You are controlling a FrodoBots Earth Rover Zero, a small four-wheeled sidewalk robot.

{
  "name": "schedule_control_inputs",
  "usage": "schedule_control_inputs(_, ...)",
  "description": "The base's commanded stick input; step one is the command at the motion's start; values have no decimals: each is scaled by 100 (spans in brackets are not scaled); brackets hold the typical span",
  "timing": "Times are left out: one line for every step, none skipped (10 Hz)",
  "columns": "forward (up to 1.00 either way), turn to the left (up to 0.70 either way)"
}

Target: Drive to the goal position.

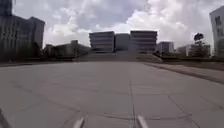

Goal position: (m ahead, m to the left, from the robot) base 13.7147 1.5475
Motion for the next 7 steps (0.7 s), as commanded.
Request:
schedule_control_inputs(70,35)
schedule_control_inputs(70,33)
schedule_control_inputs(70,27)
schedule_control_inputs(70,20)
schedule_control_inputs(70,12)
schedule_control_inputs(70,6)
schedule_control_inputs(70,0)
